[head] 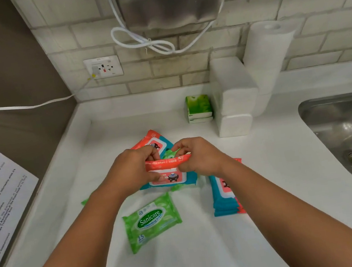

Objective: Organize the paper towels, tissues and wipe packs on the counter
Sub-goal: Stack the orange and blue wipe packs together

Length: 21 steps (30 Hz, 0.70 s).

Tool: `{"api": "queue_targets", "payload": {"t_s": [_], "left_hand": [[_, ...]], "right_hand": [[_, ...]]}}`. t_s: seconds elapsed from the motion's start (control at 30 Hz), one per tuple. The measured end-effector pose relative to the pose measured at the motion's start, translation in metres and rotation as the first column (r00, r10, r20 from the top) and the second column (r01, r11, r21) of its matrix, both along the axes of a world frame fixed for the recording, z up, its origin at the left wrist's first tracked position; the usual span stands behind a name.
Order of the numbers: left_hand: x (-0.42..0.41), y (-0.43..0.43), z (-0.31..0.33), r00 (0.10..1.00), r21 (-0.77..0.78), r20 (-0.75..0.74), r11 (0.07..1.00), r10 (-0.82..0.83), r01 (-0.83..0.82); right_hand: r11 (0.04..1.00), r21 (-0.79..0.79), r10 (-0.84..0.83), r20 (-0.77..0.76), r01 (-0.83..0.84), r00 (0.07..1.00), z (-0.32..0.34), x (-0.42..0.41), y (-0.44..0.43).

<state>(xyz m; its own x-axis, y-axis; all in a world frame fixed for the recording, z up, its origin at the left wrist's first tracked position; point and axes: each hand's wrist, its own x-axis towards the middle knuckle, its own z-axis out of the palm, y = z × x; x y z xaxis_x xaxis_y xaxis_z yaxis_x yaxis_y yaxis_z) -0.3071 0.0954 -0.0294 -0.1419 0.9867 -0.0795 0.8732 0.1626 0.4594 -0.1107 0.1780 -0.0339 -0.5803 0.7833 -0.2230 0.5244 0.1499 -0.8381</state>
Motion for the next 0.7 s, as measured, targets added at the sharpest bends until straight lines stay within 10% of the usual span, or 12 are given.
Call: {"api": "queue_targets", "payload": {"t_s": [0.2, 0.43, 0.7], "left_hand": [[0.047, 0.012, 0.014, 0.989, 0.138, -0.139, 0.988, -0.049, 0.069], [0.093, 0.013, 0.000, 0.983, 0.316, 0.046, 0.932, 0.175, -0.181], [0.150, 0.014, -0.028, 0.769, -0.123, 0.497, 0.910, 0.401, -0.395]], "right_hand": [[0.983, 0.144, 0.077, 0.236, -0.114, 0.969, 0.024, 0.044, 0.000], [0.961, -0.157, -0.228, 0.026, 0.229, 0.973, 0.008, 0.092, -0.001], [0.599, -0.743, -0.661, -0.249, 0.297, 0.708, -0.019, 0.121, -0.004]]}}
